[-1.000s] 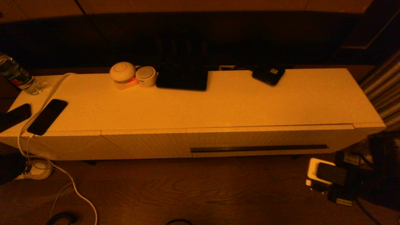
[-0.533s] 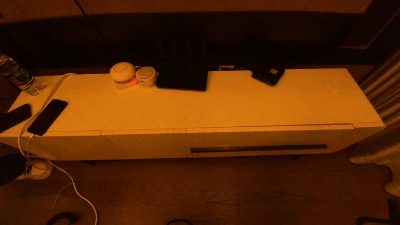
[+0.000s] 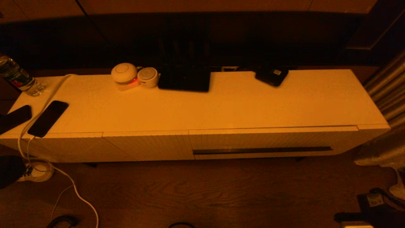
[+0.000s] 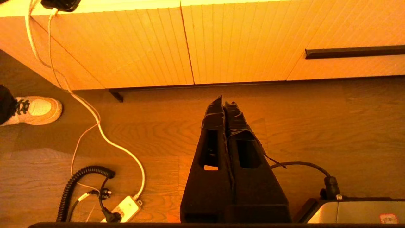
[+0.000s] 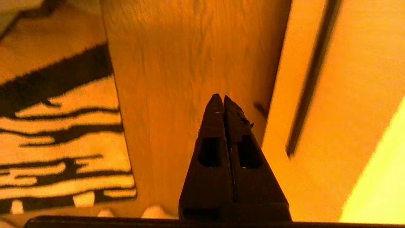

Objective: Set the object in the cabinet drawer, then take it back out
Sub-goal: Take the umbrella out of the drawer and put it on the table

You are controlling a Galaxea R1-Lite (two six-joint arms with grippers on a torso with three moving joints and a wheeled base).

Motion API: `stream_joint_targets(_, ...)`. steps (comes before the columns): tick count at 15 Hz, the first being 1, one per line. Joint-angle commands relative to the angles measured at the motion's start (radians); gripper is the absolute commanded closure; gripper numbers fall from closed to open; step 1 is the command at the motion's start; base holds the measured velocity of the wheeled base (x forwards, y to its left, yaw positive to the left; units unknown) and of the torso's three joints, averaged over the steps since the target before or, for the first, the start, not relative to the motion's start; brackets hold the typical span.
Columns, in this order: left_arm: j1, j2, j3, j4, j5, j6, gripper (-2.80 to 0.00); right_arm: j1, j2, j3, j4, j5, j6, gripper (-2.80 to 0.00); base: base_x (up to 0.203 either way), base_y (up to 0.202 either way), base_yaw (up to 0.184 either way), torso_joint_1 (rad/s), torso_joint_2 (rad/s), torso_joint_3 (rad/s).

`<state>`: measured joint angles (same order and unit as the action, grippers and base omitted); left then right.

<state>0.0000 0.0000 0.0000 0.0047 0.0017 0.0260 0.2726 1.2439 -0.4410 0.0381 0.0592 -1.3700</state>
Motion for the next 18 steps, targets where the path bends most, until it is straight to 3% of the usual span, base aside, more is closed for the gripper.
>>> stream_joint_targets(1, 0.0, 0.0, 0.0, 0.0, 0.0, 0.0, 0.0, 0.0, 0.176, 0.02, -0.107, 0.014, -0.008, 0.0, 0.0, 0.0, 0.0, 0.0, 0.0, 0.0)
stream_joint_targets(7, 0.0, 0.0, 0.0, 0.0, 0.0, 0.0, 0.0, -0.036, 0.477, 0.043, -0.583, 0.095, -0.003, 0.0, 0.0, 0.0, 0.0, 0.0, 0.0, 0.0)
stream_joint_targets(12, 0.0, 0.0, 0.0, 0.0, 0.0, 0.0, 0.0, -0.062, 0.523, 0.041, -0.636, 0.128, -0.003, 0.0, 0.0, 0.0, 0.0, 0.0, 0.0, 0.0)
stream_joint_targets(15, 0.0, 0.0, 0.0, 0.0, 0.0, 0.0, 0.0, -0.067, 0.534, 0.058, -0.637, 0.207, -0.013, 0.0, 0.0, 0.0, 0.0, 0.0, 0.0, 0.0)
stream_joint_targets(18, 0.0, 0.0, 0.0, 0.0, 0.0, 0.0, 0.0, -0.07, 0.525, 0.084, -0.649, 0.189, -0.027, 0.0, 0.0, 0.0, 0.0, 0.0, 0.0, 0.0)
